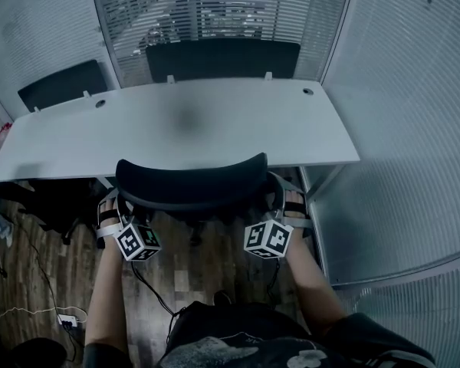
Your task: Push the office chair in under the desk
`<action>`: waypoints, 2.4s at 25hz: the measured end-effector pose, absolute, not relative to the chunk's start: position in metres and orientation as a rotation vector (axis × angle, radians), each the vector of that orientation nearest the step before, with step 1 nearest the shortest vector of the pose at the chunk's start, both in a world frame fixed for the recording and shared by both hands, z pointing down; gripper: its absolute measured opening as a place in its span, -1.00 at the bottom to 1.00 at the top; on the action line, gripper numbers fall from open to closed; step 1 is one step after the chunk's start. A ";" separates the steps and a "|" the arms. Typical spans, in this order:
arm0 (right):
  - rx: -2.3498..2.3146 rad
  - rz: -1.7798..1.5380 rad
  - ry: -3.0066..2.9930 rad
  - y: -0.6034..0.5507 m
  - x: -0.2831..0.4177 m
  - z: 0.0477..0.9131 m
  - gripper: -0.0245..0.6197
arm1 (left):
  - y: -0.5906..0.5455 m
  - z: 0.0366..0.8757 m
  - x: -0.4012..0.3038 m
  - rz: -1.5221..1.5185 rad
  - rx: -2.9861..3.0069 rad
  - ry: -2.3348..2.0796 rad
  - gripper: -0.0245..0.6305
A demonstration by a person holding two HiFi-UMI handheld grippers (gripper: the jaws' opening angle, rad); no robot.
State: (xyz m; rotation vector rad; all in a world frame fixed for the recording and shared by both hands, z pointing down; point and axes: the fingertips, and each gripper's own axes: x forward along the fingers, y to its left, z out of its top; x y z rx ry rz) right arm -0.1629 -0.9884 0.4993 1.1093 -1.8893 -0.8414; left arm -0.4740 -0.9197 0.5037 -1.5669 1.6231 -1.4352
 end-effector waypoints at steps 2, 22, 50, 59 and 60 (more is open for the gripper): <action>1.107 -0.842 -1.896 -0.992 -0.163 0.501 -0.02 | -0.924 0.505 -0.475 -1.450 -1.557 1.628 -0.14; 1.098 -0.890 -1.885 -0.997 -0.162 0.499 -0.01 | -0.926 0.505 -0.473 -1.465 -1.516 1.667 -0.14; 1.353 -0.665 -2.087 -0.838 -0.178 0.440 -0.02 | -0.767 0.453 -0.459 -0.994 -1.891 1.949 -0.16; 1.381 -0.567 -2.152 -0.746 -0.178 0.449 -0.02 | -0.679 0.431 -0.435 -0.780 -1.994 1.980 -0.63; 1.375 -0.560 -2.162 -0.734 -0.180 0.449 -0.02 | -0.669 0.429 -0.433 -0.764 -2.000 1.979 -0.66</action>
